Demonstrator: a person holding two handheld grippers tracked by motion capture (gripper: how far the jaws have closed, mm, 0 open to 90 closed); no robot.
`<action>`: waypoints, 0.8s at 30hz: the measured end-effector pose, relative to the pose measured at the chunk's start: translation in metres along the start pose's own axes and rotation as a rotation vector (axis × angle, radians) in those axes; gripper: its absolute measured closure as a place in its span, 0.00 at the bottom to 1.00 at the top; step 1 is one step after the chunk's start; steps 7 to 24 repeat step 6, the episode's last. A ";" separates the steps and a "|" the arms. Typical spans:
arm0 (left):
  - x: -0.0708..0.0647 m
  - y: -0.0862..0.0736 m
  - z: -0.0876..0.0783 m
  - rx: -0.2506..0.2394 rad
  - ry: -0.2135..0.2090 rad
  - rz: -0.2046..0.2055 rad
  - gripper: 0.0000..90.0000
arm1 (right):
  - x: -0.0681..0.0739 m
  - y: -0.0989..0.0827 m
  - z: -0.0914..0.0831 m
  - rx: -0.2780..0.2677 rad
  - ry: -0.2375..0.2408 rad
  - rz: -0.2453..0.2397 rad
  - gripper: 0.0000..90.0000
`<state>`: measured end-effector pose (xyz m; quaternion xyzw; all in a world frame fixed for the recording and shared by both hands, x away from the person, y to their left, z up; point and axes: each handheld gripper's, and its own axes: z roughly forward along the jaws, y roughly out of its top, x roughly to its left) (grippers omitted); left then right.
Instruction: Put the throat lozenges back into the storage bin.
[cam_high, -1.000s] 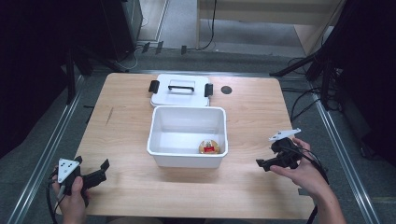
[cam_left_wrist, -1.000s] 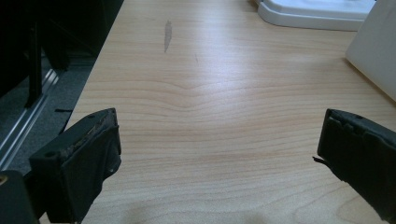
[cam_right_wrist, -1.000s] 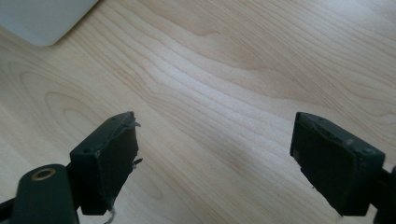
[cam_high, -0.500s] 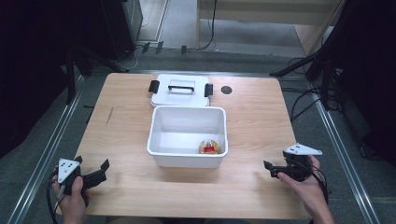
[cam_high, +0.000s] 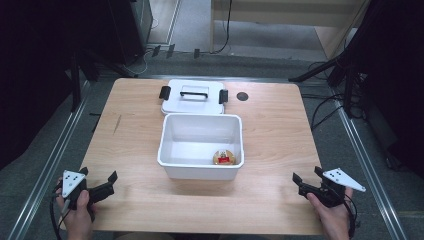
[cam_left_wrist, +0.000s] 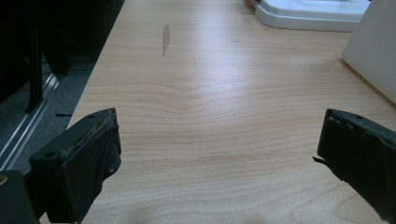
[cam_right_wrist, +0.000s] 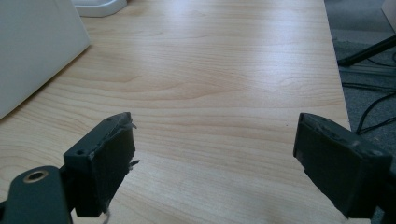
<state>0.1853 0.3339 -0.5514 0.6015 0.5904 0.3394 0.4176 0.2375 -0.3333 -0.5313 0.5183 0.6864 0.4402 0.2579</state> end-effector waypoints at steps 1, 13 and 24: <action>0.000 0.000 0.000 -0.001 0.000 -0.002 0.00 | 0.000 0.000 0.000 0.001 0.000 0.001 0.14; 0.001 0.000 0.000 -0.002 0.000 -0.007 0.00 | 0.002 0.005 0.000 0.002 -0.003 -0.006 0.14; 0.001 0.000 0.000 -0.002 0.000 -0.007 0.00 | 0.002 0.005 0.000 0.002 -0.003 -0.006 0.14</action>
